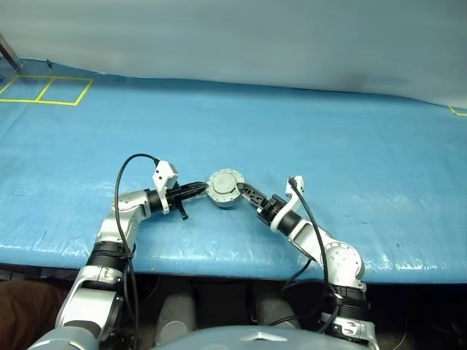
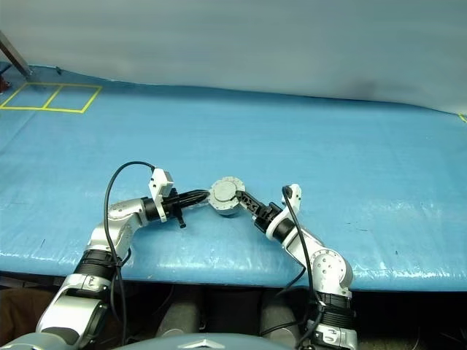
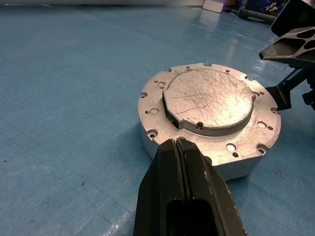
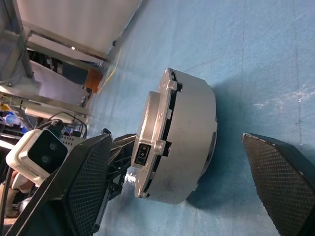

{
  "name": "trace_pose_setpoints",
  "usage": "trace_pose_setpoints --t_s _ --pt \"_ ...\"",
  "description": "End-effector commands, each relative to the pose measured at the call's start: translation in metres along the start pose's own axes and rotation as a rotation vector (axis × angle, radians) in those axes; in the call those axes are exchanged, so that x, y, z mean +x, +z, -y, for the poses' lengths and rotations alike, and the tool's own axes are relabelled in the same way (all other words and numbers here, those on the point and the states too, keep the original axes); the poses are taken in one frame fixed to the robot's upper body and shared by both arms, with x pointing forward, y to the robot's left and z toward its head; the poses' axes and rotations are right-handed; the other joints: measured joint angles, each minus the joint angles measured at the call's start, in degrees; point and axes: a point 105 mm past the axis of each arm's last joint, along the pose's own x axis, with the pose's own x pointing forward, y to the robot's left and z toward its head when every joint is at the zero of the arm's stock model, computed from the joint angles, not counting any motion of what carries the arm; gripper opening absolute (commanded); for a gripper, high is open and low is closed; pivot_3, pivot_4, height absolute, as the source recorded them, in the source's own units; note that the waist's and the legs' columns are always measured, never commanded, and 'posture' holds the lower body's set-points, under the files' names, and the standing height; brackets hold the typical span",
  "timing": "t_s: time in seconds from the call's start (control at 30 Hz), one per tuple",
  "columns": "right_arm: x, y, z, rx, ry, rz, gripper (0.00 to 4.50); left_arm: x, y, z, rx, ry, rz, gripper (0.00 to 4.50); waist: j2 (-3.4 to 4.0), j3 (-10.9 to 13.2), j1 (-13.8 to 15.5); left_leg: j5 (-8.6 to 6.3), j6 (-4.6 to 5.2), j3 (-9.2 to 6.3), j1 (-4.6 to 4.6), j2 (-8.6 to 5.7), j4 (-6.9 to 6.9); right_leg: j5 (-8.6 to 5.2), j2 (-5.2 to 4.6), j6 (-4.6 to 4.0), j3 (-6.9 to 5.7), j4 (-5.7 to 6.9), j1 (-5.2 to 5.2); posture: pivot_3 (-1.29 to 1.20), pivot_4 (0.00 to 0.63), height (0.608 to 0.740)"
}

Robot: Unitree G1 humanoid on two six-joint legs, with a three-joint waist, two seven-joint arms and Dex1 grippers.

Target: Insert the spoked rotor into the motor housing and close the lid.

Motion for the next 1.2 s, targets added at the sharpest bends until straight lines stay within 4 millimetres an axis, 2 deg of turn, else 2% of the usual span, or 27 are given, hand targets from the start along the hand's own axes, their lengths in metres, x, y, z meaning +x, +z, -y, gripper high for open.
trace_pose_setpoints --t_s 0.03,0.13,0.33,0.57,0.6,0.67,1.0,1.07,1.2 --pt "0.006 0.003 -0.011 0.004 0.05 0.014 4.45 0.0 -0.004 0.0 0.002 0.008 -0.017 0.0 0.0 0.0 0.0 0.0 0.0 0.0 0.0 0.0 0.0 0.01 0.0 0.0 0.0 0.0 0.0 0.0 0.15 0.74" --pt "0.008 0.001 -0.009 0.012 0.045 0.006 3.87 -0.001 -0.004 0.0 0.004 0.012 -0.017 0.0 0.0 0.0 -0.05 0.0 0.0 0.0 0.0 0.0 0.0 0.01 0.0 0.01 0.0 -0.01 0.0 0.0 0.15 0.74" --pt "0.008 0.001 -0.008 0.005 0.036 0.002 1.89 -0.002 -0.004 -0.001 0.006 0.019 -0.018 0.0 0.01 0.0 -0.14 0.0 0.0 0.0 0.0 0.0 0.01 0.02 0.0 0.02 0.0 0.0 0.0 0.0 0.15 0.74" --pt "0.009 -0.003 -0.009 0.009 0.04 -0.007 1.89 -0.003 -0.004 -0.002 0.009 0.024 -0.018 0.0 0.02 -0.01 -0.33 0.0 0.0 0.0 0.01 0.0 0.01 0.02 0.0 0.04 0.0 -0.01 0.03 0.0 0.15 0.74" --pt "0.009 -0.003 -0.009 0.011 0.042 -0.008 1.53 -0.003 -0.004 -0.002 0.009 0.025 -0.017 0.0 0.02 -0.01 -0.32 0.0 0.0 0.0 0.01 0.0 0.01 0.03 0.0 0.03 0.0 -0.01 0.03 0.0 0.15 0.74" --pt "0.009 -0.004 -0.009 0.012 0.043 -0.01 1.19 -0.003 -0.004 -0.002 0.01 0.029 -0.016 0.0 0.03 -0.02 -0.35 0.0 0.0 0.0 0.02 0.0 0.01 0.03 0.0 0.04 0.01 -0.01 0.03 0.0 0.15 0.74" --pt "0.008 -0.005 -0.004 0.022 0.009 -0.002 1.17 -0.004 0.0 -0.007 0.006 0.066 0.01 0.0 0.03 -0.02 -0.39 0.0 0.0 -0.02 0.08 0.0 0.03 0.04 0.0 0.05 0.0 -0.03 0.12 0.0 0.15 0.74" --pt "0.007 -0.002 -0.004 0.052 0.017 0.023 1.17 -0.004 0.004 -0.01 -0.022 0.087 0.041 0.0 0.03 -0.02 -0.41 0.0 0.0 -0.01 0.07 0.0 0.04 0.04 0.0 0.06 0.0 -0.03 0.12 0.0 0.15 0.74" --pt "0.004 0.017 -0.008 0.185 0.074 0.141 1.17 -0.007 0.021 -0.014 -0.165 0.12 0.179 0.0 0.04 0.0 -0.3 0.0 0.0 -0.02 0.02 0.0 0.05 0.06 0.0 0.09 0.0 -0.06 0.11 0.0 0.15 0.74"
